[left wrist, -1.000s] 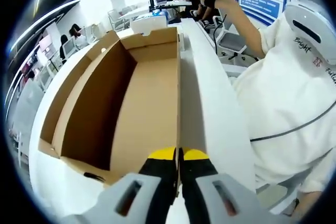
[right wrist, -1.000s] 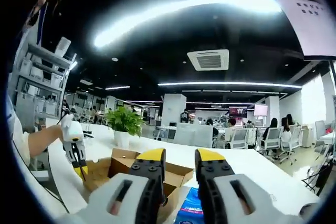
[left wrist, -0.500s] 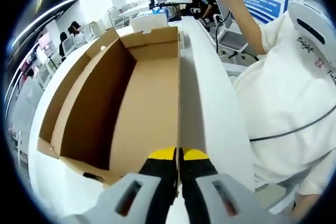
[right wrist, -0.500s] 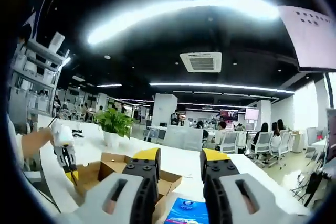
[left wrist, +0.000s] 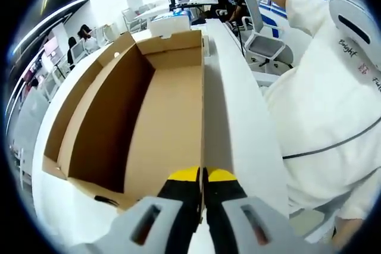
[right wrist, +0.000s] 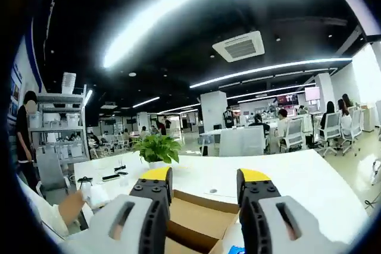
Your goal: Operate the shoe box by opening the lid, removing the specified soft item, and placing it in the target area until the item is outside and the box remains undamaged.
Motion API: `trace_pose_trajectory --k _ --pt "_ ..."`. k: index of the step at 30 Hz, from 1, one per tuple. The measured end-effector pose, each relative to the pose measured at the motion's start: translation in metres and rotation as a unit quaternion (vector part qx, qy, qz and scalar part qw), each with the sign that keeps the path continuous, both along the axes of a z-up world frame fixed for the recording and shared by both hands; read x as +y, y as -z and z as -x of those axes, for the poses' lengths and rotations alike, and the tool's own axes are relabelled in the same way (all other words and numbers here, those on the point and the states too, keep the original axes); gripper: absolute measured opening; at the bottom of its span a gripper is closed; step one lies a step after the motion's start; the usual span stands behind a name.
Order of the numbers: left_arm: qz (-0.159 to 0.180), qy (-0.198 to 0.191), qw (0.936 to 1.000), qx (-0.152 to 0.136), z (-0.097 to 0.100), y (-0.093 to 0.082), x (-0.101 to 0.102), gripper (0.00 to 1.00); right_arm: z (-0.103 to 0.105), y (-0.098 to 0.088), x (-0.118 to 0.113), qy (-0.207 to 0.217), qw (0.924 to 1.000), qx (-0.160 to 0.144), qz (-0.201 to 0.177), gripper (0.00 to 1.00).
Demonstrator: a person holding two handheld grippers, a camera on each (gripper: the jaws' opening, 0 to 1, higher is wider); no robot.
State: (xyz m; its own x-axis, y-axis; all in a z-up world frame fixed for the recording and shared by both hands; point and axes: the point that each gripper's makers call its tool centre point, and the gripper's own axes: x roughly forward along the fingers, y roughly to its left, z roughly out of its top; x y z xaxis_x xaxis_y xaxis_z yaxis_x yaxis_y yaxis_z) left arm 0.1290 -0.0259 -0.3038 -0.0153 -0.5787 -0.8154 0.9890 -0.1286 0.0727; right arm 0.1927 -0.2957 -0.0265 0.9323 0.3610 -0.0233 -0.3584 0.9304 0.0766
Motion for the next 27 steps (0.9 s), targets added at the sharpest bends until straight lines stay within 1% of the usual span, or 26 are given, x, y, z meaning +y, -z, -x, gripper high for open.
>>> trace_pose_trajectory --k 2,3,4,5,6,7,8,9,10,11,12,14,15,16,17,18,19,20,21,22,23,24,25,26,27 --pt "-0.002 0.001 1.0000 0.002 0.001 0.000 0.000 0.01 -0.005 0.016 0.010 -0.007 0.9982 0.043 0.042 0.33" --pt "-0.003 0.000 1.0000 0.004 0.001 0.000 0.000 0.01 -0.008 0.023 0.012 0.001 0.9969 0.068 0.040 0.22" --pt "-0.002 -0.001 1.0000 0.005 0.001 0.000 0.000 0.01 -0.011 0.018 0.015 0.001 0.9985 0.053 0.016 0.13" --pt "-0.002 0.000 1.0000 0.004 0.002 0.000 0.000 0.01 -0.013 0.015 0.021 -0.005 0.9988 0.047 -0.007 0.11" --pt "-0.001 -0.001 1.0000 0.003 0.002 0.000 0.000 0.01 -0.017 0.016 0.027 -0.011 0.9966 0.067 -0.047 0.15" --pt "0.000 -0.001 1.0000 0.002 0.002 -0.001 0.000 0.01 -0.020 0.017 0.030 -0.014 0.9927 0.086 -0.082 0.18" --pt "0.002 -0.001 1.0000 -0.001 0.002 -0.001 0.000 0.01 -0.024 0.023 0.035 -0.024 0.9877 0.115 -0.103 0.20" --pt "0.003 -0.001 1.0000 -0.001 0.002 -0.001 0.000 0.01 -0.028 0.028 0.035 -0.024 0.9879 0.128 -0.084 0.22" --pt "0.003 -0.001 1.0000 -0.001 0.002 -0.001 0.000 0.01 -0.031 0.031 0.030 -0.009 0.9884 0.133 -0.072 0.20" --pt "0.003 -0.001 1.0000 0.000 0.002 -0.001 0.000 0.01 -0.036 0.029 0.026 0.012 0.9902 0.122 -0.067 0.16" --pt "0.002 -0.001 1.0000 0.001 0.002 -0.001 -0.001 0.01 -0.043 0.025 0.020 0.031 0.9940 0.100 -0.033 0.14" --pt "-0.002 -0.001 1.0000 0.005 0.000 -0.001 -0.001 0.01 -0.046 0.025 0.026 0.019 0.9957 0.091 -0.003 0.17" --pt "-0.003 -0.002 1.0000 0.005 -0.001 0.000 -0.001 0.01 -0.046 0.029 0.032 0.006 0.9953 0.096 0.007 0.18" --pt "-0.003 -0.002 1.0000 0.004 0.000 0.000 -0.001 0.01 -0.046 0.037 0.034 0.004 0.9930 0.118 0.009 0.18" --pt "-0.001 -0.002 1.0000 0.001 0.000 0.000 0.000 0.01 -0.045 0.042 0.037 -0.002 0.9913 0.131 0.014 0.19" --pt "0.001 -0.001 1.0000 -0.002 0.000 -0.001 0.000 0.01 -0.047 0.043 0.039 -0.006 0.9917 0.128 0.016 0.20" --pt "0.002 -0.001 1.0000 -0.003 0.000 -0.001 0.000 0.01 -0.050 0.041 0.039 -0.003 0.9930 0.117 0.017 0.22" --pt "0.002 -0.001 1.0000 -0.003 -0.001 -0.001 0.000 0.01 -0.053 0.040 0.038 0.000 0.9937 0.109 0.024 0.27" --pt "0.000 -0.001 1.0000 -0.002 -0.001 0.000 0.000 0.01 -0.056 0.044 0.040 -0.017 0.9919 0.107 0.066 0.31" --pt "-0.001 -0.001 1.0000 0.000 -0.001 0.000 0.000 0.01 -0.060 0.046 0.040 -0.017 0.9905 0.108 0.083 0.35" --pt "-0.003 -0.001 1.0000 0.002 -0.001 0.000 0.000 0.01 -0.066 0.046 0.037 -0.003 0.9904 0.110 0.083 0.38" --pt "-0.003 -0.001 1.0000 0.003 0.000 0.000 0.000 0.01 -0.070 0.044 0.034 0.005 0.9906 0.112 0.079 0.38" --pt "-0.002 -0.001 1.0000 0.002 0.001 0.000 -0.001 0.01 -0.073 0.042 0.033 0.005 0.9911 0.108 0.078 0.35" --pt "-0.002 -0.001 1.0000 0.001 0.001 0.000 -0.001 0.01 -0.079 0.038 0.030 0.010 0.9914 0.109 0.071 0.30" --pt "-0.001 -0.001 1.0000 0.001 0.001 0.000 -0.001 0.01 -0.083 0.035 0.027 0.015 0.9915 0.113 0.062 0.27"
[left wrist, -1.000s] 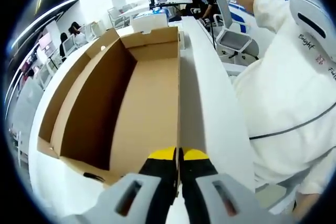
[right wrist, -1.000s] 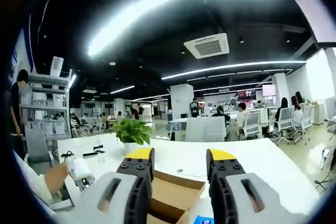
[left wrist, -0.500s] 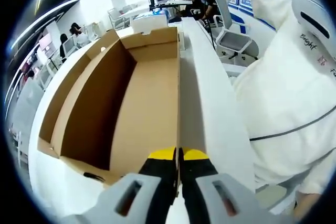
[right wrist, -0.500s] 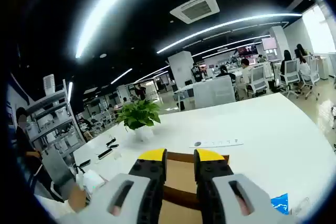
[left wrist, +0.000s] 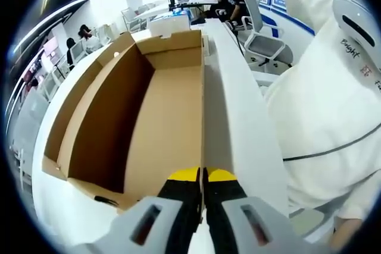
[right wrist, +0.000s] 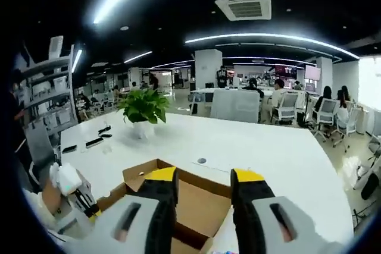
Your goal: Operate the shoe box by opening the lid, removing the specified soft item, and placing it in the target area until the item is outside and the box remains undamaged.
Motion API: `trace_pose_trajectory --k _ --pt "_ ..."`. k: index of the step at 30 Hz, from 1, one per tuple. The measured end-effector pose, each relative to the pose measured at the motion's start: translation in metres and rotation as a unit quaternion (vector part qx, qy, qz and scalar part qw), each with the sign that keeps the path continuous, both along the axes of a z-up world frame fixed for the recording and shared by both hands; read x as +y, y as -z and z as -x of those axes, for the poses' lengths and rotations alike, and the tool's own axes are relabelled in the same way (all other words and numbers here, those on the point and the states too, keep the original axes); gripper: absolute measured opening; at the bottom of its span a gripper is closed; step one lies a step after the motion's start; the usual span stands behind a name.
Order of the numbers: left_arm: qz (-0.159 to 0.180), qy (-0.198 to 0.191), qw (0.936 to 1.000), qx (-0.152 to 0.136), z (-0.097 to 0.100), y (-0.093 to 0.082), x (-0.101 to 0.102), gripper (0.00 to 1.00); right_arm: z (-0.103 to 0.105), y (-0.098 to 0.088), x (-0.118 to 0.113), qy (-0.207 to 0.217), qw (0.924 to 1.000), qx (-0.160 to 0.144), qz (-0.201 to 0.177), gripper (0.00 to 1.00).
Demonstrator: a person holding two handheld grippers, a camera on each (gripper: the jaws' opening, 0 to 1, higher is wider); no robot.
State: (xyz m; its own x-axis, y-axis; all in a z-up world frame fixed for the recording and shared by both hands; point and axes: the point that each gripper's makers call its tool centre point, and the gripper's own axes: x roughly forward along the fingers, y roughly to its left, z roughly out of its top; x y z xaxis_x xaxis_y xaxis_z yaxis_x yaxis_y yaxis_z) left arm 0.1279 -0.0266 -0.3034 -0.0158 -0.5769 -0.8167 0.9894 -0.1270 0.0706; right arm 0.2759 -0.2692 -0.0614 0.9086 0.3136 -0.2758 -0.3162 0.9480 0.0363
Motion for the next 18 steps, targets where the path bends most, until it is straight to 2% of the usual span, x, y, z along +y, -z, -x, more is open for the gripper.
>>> trace_pose_trajectory --k 1,2,4,5,7,8,9,11,14,16,18 --pt "0.000 0.000 1.0000 -0.001 0.000 0.000 0.000 0.01 -0.002 -0.001 -0.001 0.001 1.0000 -0.001 0.002 0.27" --pt "0.000 0.000 1.0000 -0.001 0.000 0.000 0.000 0.01 -0.011 -0.003 -0.009 0.017 0.9997 -0.002 0.020 0.30" --pt "-0.001 0.000 1.0000 -0.001 0.001 0.000 0.000 0.01 -0.015 0.004 -0.015 0.024 0.9985 0.025 0.043 0.34" --pt "-0.001 0.001 1.0000 0.000 0.001 0.000 0.000 0.01 -0.014 0.008 -0.014 0.022 0.9980 0.046 0.037 0.35" --pt "0.001 0.001 1.0000 -0.001 0.001 0.000 0.000 0.01 -0.015 0.014 -0.005 -0.002 0.9978 0.065 0.016 0.36" --pt "0.001 0.001 1.0000 -0.001 0.001 0.000 0.000 0.01 -0.016 0.016 -0.007 0.005 0.9975 0.069 0.013 0.36" --pt "0.003 0.002 1.0000 -0.003 0.001 0.000 0.000 0.01 -0.019 0.022 -0.016 0.030 0.9963 0.080 0.012 0.34" --pt "0.002 0.002 1.0000 -0.003 0.002 0.000 0.000 0.01 -0.023 0.036 -0.020 0.033 0.9935 0.106 0.026 0.34" --pt "0.001 0.002 1.0000 -0.002 0.000 0.000 0.001 0.01 -0.032 0.045 -0.024 0.037 0.9908 0.124 0.041 0.34" --pt "0.002 0.002 1.0000 -0.003 0.000 0.000 0.001 0.01 -0.035 0.056 -0.027 0.048 0.9865 0.149 0.049 0.41" --pt "0.003 0.002 1.0000 -0.004 0.000 0.000 0.001 0.01 -0.041 0.060 -0.026 0.054 0.9860 0.150 0.048 0.36"
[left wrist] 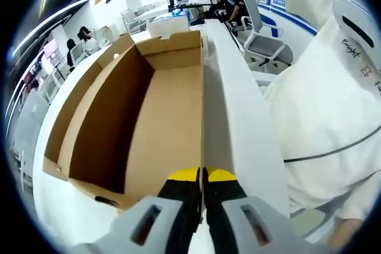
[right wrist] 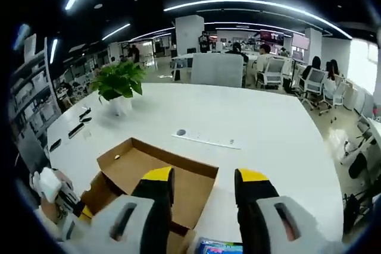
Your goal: Operate the shoe box by opening the lid, removing the specified soft item, and placing it in the target area until the item is outside and the box remains undamaged.
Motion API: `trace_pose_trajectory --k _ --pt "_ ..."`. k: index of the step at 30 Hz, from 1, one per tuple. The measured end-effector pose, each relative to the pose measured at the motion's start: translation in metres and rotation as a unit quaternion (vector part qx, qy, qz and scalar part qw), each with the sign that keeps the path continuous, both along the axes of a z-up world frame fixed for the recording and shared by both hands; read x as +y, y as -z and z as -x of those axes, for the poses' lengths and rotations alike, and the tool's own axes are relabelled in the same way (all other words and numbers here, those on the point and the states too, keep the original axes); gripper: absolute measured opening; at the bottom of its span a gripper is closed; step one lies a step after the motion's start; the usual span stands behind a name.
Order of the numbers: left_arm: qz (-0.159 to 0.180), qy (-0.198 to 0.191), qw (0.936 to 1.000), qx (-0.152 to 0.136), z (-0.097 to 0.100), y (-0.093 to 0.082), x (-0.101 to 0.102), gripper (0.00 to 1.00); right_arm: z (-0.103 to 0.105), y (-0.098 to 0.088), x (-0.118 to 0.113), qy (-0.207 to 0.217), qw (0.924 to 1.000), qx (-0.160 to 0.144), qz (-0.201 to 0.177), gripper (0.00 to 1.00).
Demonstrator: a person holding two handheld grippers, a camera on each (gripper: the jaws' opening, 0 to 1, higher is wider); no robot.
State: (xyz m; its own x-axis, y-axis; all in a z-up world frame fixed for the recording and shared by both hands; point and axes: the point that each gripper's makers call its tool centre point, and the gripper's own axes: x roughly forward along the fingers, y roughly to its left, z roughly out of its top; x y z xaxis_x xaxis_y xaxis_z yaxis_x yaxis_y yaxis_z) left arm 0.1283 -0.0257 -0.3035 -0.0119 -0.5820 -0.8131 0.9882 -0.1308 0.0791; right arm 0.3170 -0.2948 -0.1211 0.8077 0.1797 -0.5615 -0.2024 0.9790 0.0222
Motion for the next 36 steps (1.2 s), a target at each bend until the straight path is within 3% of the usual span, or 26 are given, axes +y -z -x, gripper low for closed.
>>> trace_pose_trajectory --k 4,7,11,13,16,21,27,29,31,33,34,36 --pt "-0.001 0.001 1.0000 0.002 0.000 0.000 0.000 0.01 -0.010 0.010 0.005 0.003 0.9998 0.007 0.019 0.34" --pt "-0.002 0.000 1.0000 0.004 0.001 -0.001 0.000 0.01 -0.016 0.026 0.007 -0.009 0.9981 0.039 0.046 0.32" --pt "-0.001 0.000 1.0000 0.002 0.000 -0.001 0.001 0.01 -0.018 0.047 0.010 -0.004 0.9972 0.074 0.013 0.20" --pt "-0.001 0.000 1.0000 0.001 0.000 -0.001 0.001 0.01 -0.025 0.052 0.011 0.015 0.9964 0.079 -0.026 0.23" --pt "0.000 0.000 1.0000 0.001 0.000 -0.001 0.001 0.01 -0.035 0.058 0.013 0.009 0.9958 0.081 -0.040 0.33" --pt "-0.001 0.000 1.0000 0.002 0.000 -0.001 0.001 0.01 -0.053 0.059 -0.001 0.018 0.9960 0.087 -0.010 0.29" --pt "-0.004 0.000 1.0000 0.005 0.000 -0.001 0.000 0.01 -0.050 0.054 0.006 -0.005 0.9974 0.071 0.014 0.25" --pt "-0.003 0.001 1.0000 0.005 0.000 -0.001 0.000 0.01 -0.046 0.062 0.000 0.012 0.9950 0.093 0.034 0.24" --pt "-0.003 0.001 1.0000 0.004 0.000 -0.001 0.000 0.01 -0.050 0.065 0.004 0.010 0.9958 0.084 0.033 0.27" --pt "-0.002 0.001 1.0000 0.003 0.000 0.000 0.000 0.01 -0.061 0.062 0.006 0.016 0.9977 0.060 0.026 0.40" --pt "-0.001 0.001 1.0000 0.002 0.000 0.000 0.000 0.01 -0.058 0.064 0.007 0.024 0.9974 0.065 0.019 0.44" --pt "-0.001 0.001 1.0000 0.001 0.000 0.000 0.000 0.01 -0.056 0.071 0.009 0.030 0.9961 0.082 0.007 0.42"
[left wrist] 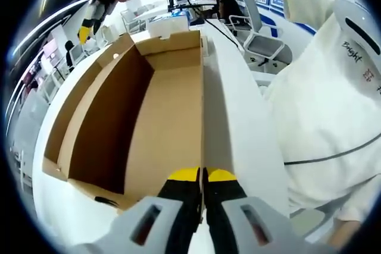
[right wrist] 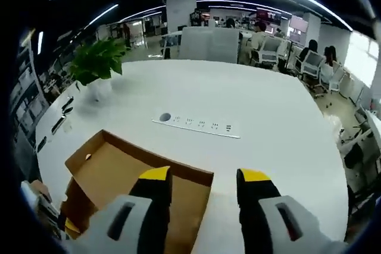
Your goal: Operate the shoe box by opening the lid, removing the specified soft item, and placing it in the target area until the item is outside and the box remains undamaged.
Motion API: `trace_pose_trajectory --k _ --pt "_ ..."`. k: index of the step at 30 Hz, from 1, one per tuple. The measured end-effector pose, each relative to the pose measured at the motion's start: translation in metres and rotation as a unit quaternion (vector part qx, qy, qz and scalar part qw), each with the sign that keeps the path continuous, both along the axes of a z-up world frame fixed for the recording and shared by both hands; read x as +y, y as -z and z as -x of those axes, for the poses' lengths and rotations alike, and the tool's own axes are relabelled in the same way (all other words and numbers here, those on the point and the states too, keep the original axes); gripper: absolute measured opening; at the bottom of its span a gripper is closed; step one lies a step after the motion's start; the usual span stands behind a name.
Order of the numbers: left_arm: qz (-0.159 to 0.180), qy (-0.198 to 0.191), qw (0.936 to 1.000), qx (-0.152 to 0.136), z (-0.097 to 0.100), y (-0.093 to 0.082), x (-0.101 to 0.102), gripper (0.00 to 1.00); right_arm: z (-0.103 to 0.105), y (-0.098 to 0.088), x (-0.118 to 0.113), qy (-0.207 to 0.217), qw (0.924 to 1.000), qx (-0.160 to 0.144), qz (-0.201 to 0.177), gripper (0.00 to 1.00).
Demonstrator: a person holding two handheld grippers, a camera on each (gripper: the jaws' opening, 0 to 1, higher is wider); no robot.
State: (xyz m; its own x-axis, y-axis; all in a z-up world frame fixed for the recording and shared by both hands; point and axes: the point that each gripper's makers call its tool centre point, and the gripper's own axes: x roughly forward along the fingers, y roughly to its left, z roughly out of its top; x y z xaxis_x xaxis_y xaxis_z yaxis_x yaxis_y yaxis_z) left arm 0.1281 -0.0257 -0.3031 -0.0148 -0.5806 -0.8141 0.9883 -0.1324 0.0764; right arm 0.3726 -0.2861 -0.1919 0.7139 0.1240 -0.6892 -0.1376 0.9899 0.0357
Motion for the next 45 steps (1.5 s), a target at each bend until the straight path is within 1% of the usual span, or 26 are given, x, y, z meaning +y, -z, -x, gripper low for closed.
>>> trace_pose_trajectory --k 1,4,6,8,12,13,15,16,17,18,19,21,22,24,25,27,28,29,31,33,34,36,38,41,42,45 --pt "-0.001 0.000 1.0000 0.000 0.000 0.000 0.000 0.01 0.001 0.006 -0.001 0.004 0.9999 0.011 0.002 0.40" --pt "-0.001 0.000 1.0000 0.002 0.001 0.000 0.000 0.01 0.002 0.019 -0.003 0.004 0.9996 0.019 0.021 0.43" --pt "0.000 0.000 1.0000 0.002 0.003 0.001 0.000 0.01 0.001 0.021 -0.006 0.005 0.9996 0.021 0.020 0.42" --pt "0.000 0.000 1.0000 0.001 0.003 0.001 0.000 0.01 -0.001 0.025 -0.015 0.025 0.9991 0.030 0.019 0.38" --pt "0.000 0.002 1.0000 0.000 0.004 0.001 0.000 0.01 0.001 0.034 -0.023 0.027 0.9985 0.038 0.029 0.25" --pt "0.000 0.001 1.0000 0.001 0.005 0.001 0.000 0.01 0.000 0.035 -0.027 0.022 0.9982 0.038 0.041 0.22" --pt "0.000 0.001 1.0000 0.002 0.005 0.001 0.000 0.01 -0.007 0.035 -0.031 0.024 0.9983 0.034 0.041 0.22" --pt "0.000 0.001 1.0000 0.001 0.005 0.001 -0.001 0.01 -0.007 0.040 -0.027 0.028 0.9988 0.039 0.013 0.22" --pt "0.000 0.002 1.0000 0.002 0.004 0.001 -0.001 0.01 -0.007 0.041 -0.024 0.028 0.9988 0.040 0.000 0.23" --pt "0.000 0.002 1.0000 0.002 0.003 0.001 -0.001 0.01 -0.016 0.040 -0.029 0.030 0.9986 0.043 -0.005 0.24" --pt "0.001 0.002 1.0000 0.002 0.003 0.001 -0.001 0.01 -0.020 0.040 -0.031 0.032 0.9986 0.041 -0.004 0.23" --pt "0.001 0.001 1.0000 0.002 0.002 0.001 -0.001 0.01 -0.017 0.044 -0.032 0.032 0.9984 0.046 0.004 0.23" --pt "0.000 0.001 1.0000 0.002 0.001 0.001 -0.001 0.01 -0.011 0.047 -0.027 0.031 0.9984 0.048 0.005 0.23" --pt "0.000 0.002 1.0000 0.001 0.000 0.001 -0.001 0.01 -0.017 0.047 -0.028 0.028 0.9982 0.052 0.007 0.23" --pt "0.000 0.002 1.0000 0.001 -0.001 0.001 -0.001 0.01 -0.020 0.049 -0.028 0.012 0.9979 0.058 0.025 0.23" --pt "0.000 0.002 1.0000 0.003 -0.002 0.001 -0.001 0.01 -0.024 0.051 -0.034 0.015 0.9965 0.065 0.051 0.24" --pt "-0.001 0.001 1.0000 0.004 -0.002 0.001 -0.001 0.01 -0.019 0.053 -0.029 0.016 0.9963 0.061 0.058 0.23" --pt "-0.002 0.002 1.0000 0.004 -0.002 0.001 -0.001 0.01 -0.019 0.055 -0.027 0.017 0.9965 0.064 0.052 0.22" --pt "-0.001 0.002 1.0000 0.003 -0.003 0.001 -0.001 0.01 -0.008 0.065 -0.017 0.023 0.9960 0.083 0.023 0.22" --pt "0.000 0.003 1.0000 0.002 -0.003 0.001 0.000 0.01 -0.005 0.070 -0.017 0.021 0.9954 0.087 0.036 0.22" --pt "0.000 0.004 1.0000 0.002 -0.003 0.001 0.000 0.01 -0.001 0.075 -0.020 0.023 0.9939 0.095 0.051 0.21" --pt "0.000 0.006 1.0000 0.002 -0.003 0.001 0.000 0.01 0.000 0.080 -0.020 0.014 0.9932 0.095 0.065 0.19" --pt "-0.001 0.008 1.0000 0.001 -0.003 0.001 0.000 0.01 -0.001 0.085 -0.023 0.024 0.9932 0.095 0.064 0.19" --pt "0.000 0.007 1.0000 0.001 -0.003 0.001 0.000 0.01 0.006 0.098 -0.021 0.028 0.9920 0.110 0.054 0.18" --pt "0.000 0.007 1.0000 0.001 -0.003 0.001 0.000 0.01 0.011 0.100 -0.020 0.031 0.9913 0.117 0.051 0.15" --pt "0.000 0.008 1.0000 0.003 -0.003 0.001 0.000 0.01 0.013 0.103 -0.019 0.032 0.9911 0.119 0.050 0.11"
